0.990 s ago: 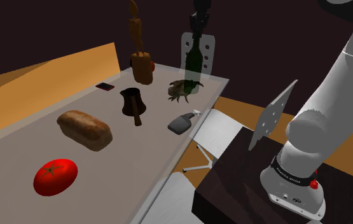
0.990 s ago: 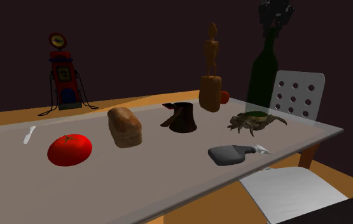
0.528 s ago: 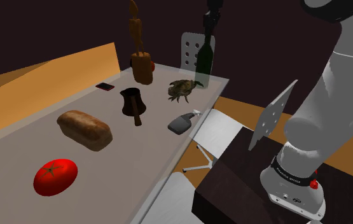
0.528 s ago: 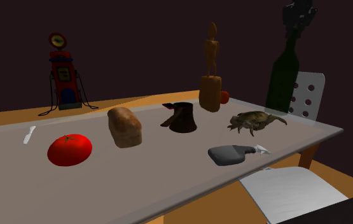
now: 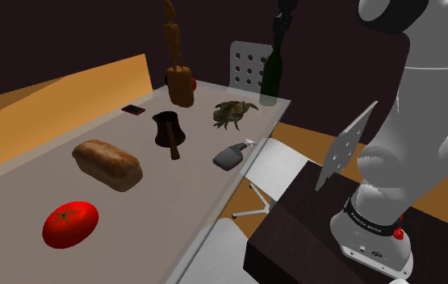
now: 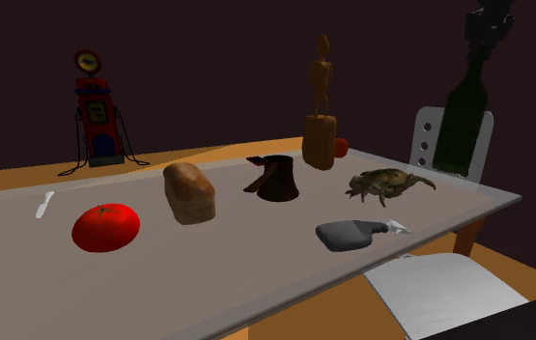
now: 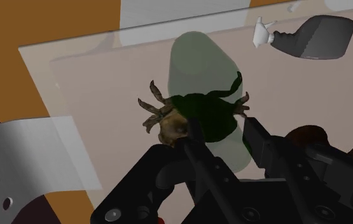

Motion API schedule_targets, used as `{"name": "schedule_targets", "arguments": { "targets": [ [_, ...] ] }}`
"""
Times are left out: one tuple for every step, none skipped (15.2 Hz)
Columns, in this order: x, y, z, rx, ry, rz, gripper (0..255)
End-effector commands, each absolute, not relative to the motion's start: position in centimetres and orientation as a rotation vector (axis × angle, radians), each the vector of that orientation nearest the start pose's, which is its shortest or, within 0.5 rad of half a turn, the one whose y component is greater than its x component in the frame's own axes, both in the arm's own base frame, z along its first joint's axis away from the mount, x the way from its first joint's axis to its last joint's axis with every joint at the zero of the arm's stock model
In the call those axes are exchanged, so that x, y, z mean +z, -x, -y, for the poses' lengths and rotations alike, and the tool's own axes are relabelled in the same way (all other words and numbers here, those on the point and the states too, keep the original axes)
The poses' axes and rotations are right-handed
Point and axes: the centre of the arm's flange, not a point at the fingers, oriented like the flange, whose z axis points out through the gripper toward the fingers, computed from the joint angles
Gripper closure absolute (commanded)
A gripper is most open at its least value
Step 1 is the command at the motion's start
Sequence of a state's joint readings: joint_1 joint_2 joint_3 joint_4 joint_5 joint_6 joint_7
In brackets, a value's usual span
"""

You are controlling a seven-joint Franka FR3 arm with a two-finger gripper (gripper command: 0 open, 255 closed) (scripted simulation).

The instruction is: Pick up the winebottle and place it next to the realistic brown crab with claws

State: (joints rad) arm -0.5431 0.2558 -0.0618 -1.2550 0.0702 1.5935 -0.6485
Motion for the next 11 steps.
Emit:
{"name": "schedule_targets", "arguments": {
  "targets": [
    [61.6,-52.8,35.8,-0.158,3.142,0.077,255],
    [61.1,-52.8,35.8,-0.158,3.142,0.077,255],
    [60.6,-52.8,35.8,-0.158,3.142,0.077,255],
    [60.1,-52.8,35.8,-0.158,3.142,0.077,255],
    [59.5,-52.8,35.8,-0.158,3.142,0.077,255],
    [59.0,-52.8,35.8,-0.158,3.142,0.077,255],
    [58.5,-52.8,35.8,-0.158,3.142,0.077,255],
    [57.9,-52.8,35.8,-0.158,3.142,0.077,255],
    [57.4,-52.8,35.8,-0.158,3.142,0.077,255],
    [56.9,-52.8,35.8,-0.158,3.142,0.077,255],
    [56.4,-52.8,35.8,-0.158,3.142,0.077,255]
  ]
}}
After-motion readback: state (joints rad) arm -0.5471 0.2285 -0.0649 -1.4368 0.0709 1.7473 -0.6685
